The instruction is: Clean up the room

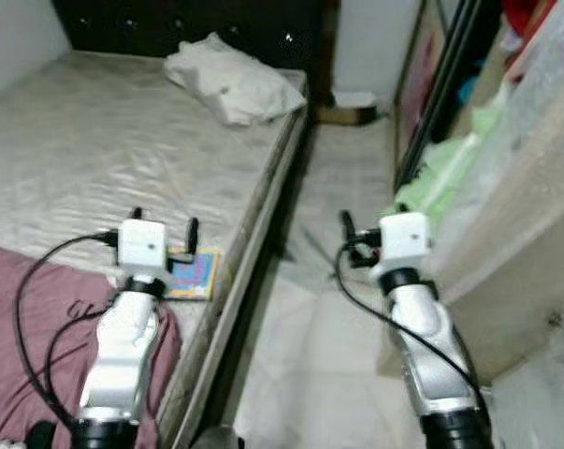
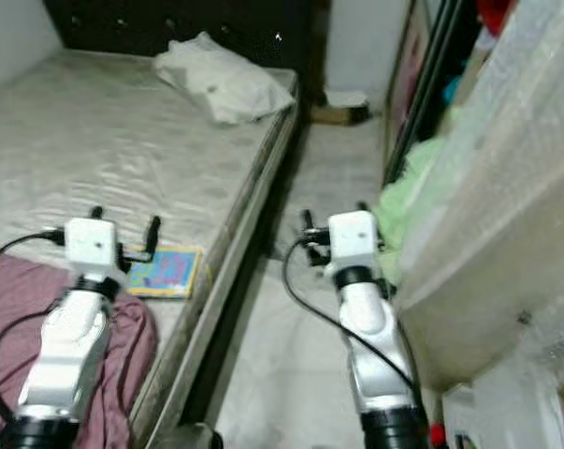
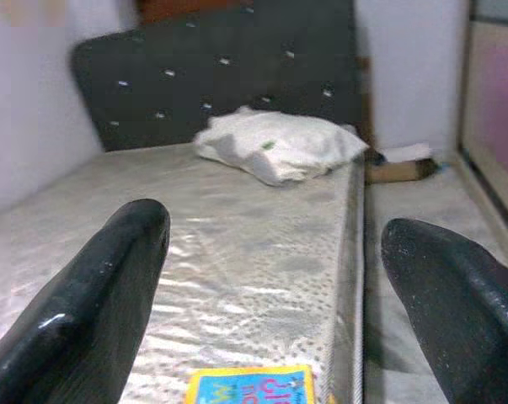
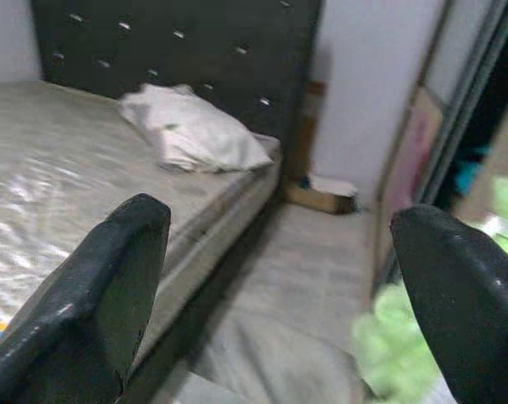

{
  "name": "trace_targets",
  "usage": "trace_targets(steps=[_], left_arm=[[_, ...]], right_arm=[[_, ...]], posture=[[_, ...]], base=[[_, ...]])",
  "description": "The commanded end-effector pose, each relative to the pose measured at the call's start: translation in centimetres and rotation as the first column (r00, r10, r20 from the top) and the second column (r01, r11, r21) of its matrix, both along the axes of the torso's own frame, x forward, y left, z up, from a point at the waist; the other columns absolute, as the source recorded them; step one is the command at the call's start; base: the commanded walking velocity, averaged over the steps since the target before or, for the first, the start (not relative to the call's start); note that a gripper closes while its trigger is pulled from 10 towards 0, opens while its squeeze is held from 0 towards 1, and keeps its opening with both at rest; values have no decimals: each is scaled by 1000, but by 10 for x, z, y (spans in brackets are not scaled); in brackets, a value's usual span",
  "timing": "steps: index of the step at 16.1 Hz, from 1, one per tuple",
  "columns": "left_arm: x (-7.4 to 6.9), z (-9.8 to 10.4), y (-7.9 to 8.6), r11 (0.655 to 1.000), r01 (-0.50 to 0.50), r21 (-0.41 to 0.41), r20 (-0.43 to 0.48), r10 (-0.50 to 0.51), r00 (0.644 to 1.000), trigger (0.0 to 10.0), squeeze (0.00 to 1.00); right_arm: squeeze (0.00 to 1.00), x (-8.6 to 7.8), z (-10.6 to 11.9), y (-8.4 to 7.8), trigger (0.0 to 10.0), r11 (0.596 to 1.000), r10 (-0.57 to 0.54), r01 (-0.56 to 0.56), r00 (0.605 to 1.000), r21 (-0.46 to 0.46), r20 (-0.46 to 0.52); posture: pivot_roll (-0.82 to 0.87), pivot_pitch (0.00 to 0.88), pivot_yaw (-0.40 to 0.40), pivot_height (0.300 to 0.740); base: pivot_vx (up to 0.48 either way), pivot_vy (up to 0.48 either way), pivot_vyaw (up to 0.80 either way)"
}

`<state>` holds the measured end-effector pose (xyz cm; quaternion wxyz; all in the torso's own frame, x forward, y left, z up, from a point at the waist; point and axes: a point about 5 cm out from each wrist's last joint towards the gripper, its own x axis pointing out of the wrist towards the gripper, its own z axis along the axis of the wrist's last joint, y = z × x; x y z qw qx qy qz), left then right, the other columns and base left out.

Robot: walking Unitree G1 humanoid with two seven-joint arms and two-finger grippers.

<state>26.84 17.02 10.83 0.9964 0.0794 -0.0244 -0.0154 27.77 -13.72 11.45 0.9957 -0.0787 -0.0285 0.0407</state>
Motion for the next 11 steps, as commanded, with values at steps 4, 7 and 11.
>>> trace_targets(steps=[4, 7, 11], left_arm=[[1, 1, -4, 1000, -1, -1, 9, 1, 1000, 10000, 0], [3, 2, -1, 999, -51, -10, -11, 51, 999, 10000, 0], [4, 4, -6, 1000, 1, -24, 8, -1, 1000, 10000, 0]], right_arm=[[0, 1, 3, -5, 10000, 1000, -6, 6, 1000, -9, 9], [0, 2, 4, -3, 10000, 1000, 8, -7, 1000, -9, 15], [0, 5, 7, 1, 10000, 999, 32, -32, 999, -11, 27]], posture=[[-8, 0, 7, 740], [-9, 0, 6, 740], [-7, 0, 2, 740]], base=[[0, 0, 800], [0, 0, 800], [0, 0, 800]])
